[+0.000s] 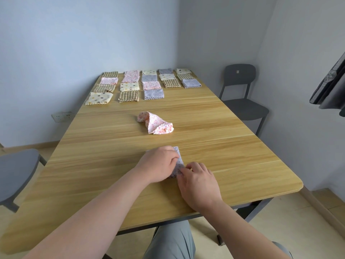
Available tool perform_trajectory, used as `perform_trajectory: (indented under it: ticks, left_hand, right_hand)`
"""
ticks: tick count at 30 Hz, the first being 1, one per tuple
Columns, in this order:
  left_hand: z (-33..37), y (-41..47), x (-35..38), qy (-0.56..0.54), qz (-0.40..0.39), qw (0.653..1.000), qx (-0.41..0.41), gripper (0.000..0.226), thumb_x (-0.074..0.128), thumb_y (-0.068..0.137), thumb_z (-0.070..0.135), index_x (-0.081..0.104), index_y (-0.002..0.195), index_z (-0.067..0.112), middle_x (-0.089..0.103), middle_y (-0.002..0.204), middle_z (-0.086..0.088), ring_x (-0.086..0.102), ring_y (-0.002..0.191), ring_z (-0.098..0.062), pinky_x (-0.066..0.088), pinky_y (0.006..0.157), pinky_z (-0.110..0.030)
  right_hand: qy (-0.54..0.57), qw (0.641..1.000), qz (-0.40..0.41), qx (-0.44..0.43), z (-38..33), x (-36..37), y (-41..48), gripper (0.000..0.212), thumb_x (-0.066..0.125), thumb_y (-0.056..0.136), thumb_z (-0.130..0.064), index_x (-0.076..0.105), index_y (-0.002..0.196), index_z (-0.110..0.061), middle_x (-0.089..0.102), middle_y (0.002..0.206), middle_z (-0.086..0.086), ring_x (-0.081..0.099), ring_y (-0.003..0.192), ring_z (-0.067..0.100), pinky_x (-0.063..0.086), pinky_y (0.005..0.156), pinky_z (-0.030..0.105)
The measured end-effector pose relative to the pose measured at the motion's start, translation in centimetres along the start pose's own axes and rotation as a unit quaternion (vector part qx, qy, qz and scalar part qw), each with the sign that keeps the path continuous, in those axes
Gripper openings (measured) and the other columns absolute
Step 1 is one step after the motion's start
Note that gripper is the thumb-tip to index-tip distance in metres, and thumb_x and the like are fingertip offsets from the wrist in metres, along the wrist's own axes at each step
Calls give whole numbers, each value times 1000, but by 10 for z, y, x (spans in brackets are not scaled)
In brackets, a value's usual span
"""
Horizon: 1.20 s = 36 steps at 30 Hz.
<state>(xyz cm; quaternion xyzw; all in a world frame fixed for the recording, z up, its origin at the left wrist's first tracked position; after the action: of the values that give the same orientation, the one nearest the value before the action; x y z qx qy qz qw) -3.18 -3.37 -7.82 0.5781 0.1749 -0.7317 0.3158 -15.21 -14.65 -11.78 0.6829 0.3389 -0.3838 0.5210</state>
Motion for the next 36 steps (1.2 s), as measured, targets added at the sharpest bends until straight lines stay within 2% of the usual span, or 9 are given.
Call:
perform_trajectory:
  ticks: [4, 8, 14, 18, 21, 26, 29, 31, 36]
  left_hand:
    - [12, 13, 2, 58, -60, 996, 31, 32, 42, 100, 26, 74, 102, 28, 63, 113, 12, 60, 102, -17, 54, 74, -37]
    - [9, 31, -3, 41, -57, 997, 20, 32, 46, 100, 19, 74, 109, 31, 64, 117, 12, 61, 109, -19, 55, 84, -39]
    - [4, 51, -7, 54, -149, 987, 4, 63, 47, 95, 1, 47, 149, 33, 39, 156, 10, 33, 144, -17, 38, 111, -36]
    - [1, 67, -6, 59, -181, 982, 16, 61, 48, 87, 2, 56, 137, 38, 49, 128, 9, 42, 126, -15, 44, 99, -36]
    - [0, 81, -11, 51, -197, 979, 6, 38, 55, 86, 7, 67, 107, 35, 47, 108, 15, 48, 109, -12, 49, 90, -39]
    - [-3, 110, -41, -54, -193, 979, -38, 25, 68, 81, 11, 64, 79, 35, 66, 100, 21, 61, 98, -3, 51, 89, -33]
    - [8, 127, -71, -107, -204, 970, -74, 27, 73, 81, 11, 63, 81, 36, 70, 75, 9, 58, 69, -9, 49, 70, -38]
    - [25, 135, -95, -127, -183, 971, -88, 25, 76, 81, 19, 67, 87, 42, 73, 80, 8, 62, 73, -18, 52, 77, -45]
    - [101, 151, -178, -188, -105, 968, -126, 18, 81, 85, 31, 75, 90, 47, 70, 72, 17, 61, 63, -2, 48, 70, -36]
  right_hand:
    - [-23, 999, -15, -21, 3, -1, 2, 39, 43, 91, -38, 72, 70, -21, 62, 79, -2, 60, 73, 25, 49, 56, 35]
    - [17, 998, -16, 62, 7, -9, 13, 38, 46, 93, -37, 66, 68, -16, 60, 73, 1, 59, 68, 27, 46, 55, 35]
    - [37, 978, -165, 124, 7, -8, 33, 42, 41, 101, -51, 61, 113, -15, 59, 114, 6, 53, 111, 28, 44, 87, 40]
    - [109, 957, -225, 145, 12, 0, 47, 42, 49, 97, -47, 55, 123, -14, 56, 123, 8, 50, 119, 29, 45, 95, 40]
    - [144, 942, -272, 137, 25, 4, 64, 39, 57, 91, -40, 58, 119, -14, 56, 121, 8, 50, 118, 30, 46, 96, 39]
    - [316, 881, -301, 182, 55, -1, 96, 21, 64, 82, -16, 60, 103, -18, 69, 96, 1, 67, 90, 24, 56, 73, 33]
    - [378, 847, -315, 204, 77, -25, 121, 30, 65, 85, -11, 64, 113, -19, 70, 91, -4, 66, 79, 16, 53, 61, 25]
    - [361, 863, -300, 188, 92, -53, 139, 21, 66, 87, -14, 73, 107, -17, 74, 93, -1, 69, 83, 18, 56, 67, 29]
    - [342, 882, -262, 190, 140, -177, 181, 13, 72, 85, -24, 76, 91, -14, 75, 85, 4, 69, 83, 23, 53, 70, 33]
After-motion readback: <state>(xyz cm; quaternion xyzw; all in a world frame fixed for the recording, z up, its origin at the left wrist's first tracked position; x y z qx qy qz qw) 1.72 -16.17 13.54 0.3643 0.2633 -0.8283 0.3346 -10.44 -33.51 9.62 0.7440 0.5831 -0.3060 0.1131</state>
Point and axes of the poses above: each hand's wrist, its own y-axis towards the middle knuckle, its own x-axis out of the palm, z = x × y, the point moved 2 cm from there along y, towards the middle knuckle
